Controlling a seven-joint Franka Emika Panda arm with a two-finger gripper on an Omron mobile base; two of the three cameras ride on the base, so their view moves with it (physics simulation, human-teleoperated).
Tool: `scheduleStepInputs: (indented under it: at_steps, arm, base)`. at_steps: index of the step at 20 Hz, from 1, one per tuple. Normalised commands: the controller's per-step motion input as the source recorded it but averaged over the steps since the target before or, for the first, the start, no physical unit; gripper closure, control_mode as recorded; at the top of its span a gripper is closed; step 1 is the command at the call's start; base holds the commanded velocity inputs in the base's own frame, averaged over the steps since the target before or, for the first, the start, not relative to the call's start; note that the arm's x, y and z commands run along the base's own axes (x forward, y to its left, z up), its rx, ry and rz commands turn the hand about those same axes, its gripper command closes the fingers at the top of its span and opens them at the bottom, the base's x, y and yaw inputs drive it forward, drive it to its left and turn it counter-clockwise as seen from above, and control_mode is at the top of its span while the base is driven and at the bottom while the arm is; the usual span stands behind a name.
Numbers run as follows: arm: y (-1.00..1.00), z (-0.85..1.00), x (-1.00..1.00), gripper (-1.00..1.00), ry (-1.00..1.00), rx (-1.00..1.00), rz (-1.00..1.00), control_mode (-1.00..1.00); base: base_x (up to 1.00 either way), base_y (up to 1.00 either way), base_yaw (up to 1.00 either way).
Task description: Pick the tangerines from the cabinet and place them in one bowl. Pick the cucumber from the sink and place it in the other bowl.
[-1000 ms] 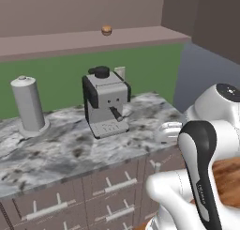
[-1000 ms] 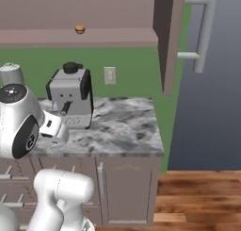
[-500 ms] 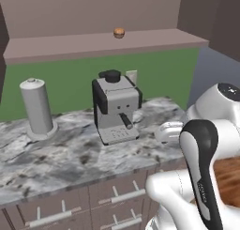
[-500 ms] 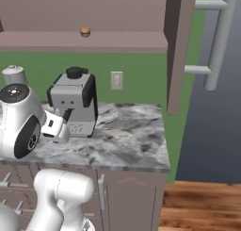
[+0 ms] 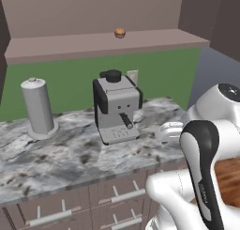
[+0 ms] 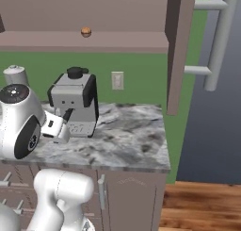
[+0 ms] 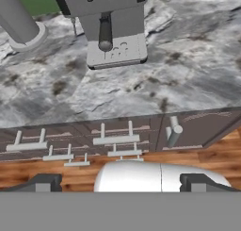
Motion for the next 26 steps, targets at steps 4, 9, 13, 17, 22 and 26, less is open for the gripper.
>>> scheduleStepInputs:
  at_steps: [4, 9, 13, 17, 22, 26]
  arm:
    - [0.00, 0.00, 0.00, -1.00, 0.00, 0.00, 0.00, 1.00]
    - [0.00, 0.00, 0.00, -1.00, 0.00, 0.00, 0.00, -1.00]
    - [0.00, 0.00, -0.08, -1.00, -0.01, 0.00, 0.00, -1.00]
    - [0.07, 0.16, -0.22, -1.00, -0.06, -0.04, 0.00, -1.00]
    - [0.17, 0.47, -0.30, -1.00, -0.09, -0.11, -0.04, -1.00]
    - [0.26, 0.69, 0.04, -1.00, -0.14, -0.08, -0.06, -1.00]
  base:
    - [0.00, 0.00, 0.00]
    - [0.00, 0.00, 0.00]
    - [0.00, 0.00, 0.00]
    - [0.00, 0.00, 0.00]
    - [0.00, 0.00, 0.00]
    - [0.00, 0.00, 0.00]
